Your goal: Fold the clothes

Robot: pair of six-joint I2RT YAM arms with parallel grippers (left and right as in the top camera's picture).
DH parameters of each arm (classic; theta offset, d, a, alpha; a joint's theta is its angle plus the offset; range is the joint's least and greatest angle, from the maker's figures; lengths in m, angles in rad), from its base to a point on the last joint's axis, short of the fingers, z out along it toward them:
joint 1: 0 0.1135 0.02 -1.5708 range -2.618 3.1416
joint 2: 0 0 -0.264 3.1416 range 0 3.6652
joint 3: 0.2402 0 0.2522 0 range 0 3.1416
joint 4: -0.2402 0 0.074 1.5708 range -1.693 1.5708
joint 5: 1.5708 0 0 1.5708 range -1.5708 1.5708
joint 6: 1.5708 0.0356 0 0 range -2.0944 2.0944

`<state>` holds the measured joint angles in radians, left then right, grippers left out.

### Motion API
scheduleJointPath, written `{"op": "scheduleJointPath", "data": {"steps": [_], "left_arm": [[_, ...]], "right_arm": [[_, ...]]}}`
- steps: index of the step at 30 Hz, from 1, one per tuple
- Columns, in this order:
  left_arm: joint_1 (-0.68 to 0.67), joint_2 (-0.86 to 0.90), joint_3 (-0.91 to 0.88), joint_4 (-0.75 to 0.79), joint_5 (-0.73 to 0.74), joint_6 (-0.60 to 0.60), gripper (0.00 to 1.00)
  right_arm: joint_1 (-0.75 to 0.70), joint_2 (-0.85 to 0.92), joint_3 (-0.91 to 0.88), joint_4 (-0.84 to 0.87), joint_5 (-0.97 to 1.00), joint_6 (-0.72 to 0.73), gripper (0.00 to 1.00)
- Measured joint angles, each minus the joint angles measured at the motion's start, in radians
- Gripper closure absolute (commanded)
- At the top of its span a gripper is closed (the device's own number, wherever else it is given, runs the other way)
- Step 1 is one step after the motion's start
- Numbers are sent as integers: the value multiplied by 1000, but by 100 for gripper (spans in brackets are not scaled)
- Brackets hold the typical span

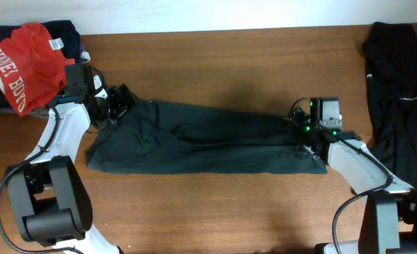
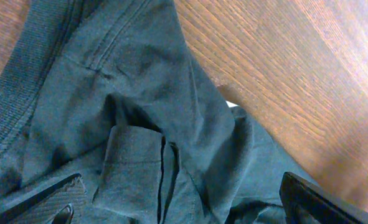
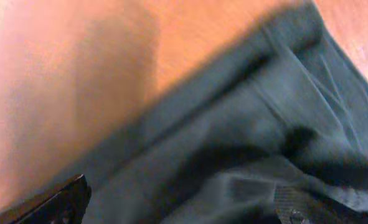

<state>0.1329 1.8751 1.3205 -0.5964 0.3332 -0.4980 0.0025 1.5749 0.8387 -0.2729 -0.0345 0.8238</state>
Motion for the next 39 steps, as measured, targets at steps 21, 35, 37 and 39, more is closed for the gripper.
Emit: {"op": "scheduleJointPath", "data": {"steps": [21,35,37,39], "left_arm": [[-59,-90,18,-167,51,196,23],[-255,-35,19,-328,-40,51,22],[-254,-12,19,-323,-54,10,22],[-252,16,19,-319,-62,-27,22]], "right_arm": [[-10,-15,506,-621,-123,-356,1],[-10,-14,419,-643,-137,-364,1],[-10,-14,418,-644,-138,-364,1],[-10,-14,418,-644,-140,-365,1]]}}
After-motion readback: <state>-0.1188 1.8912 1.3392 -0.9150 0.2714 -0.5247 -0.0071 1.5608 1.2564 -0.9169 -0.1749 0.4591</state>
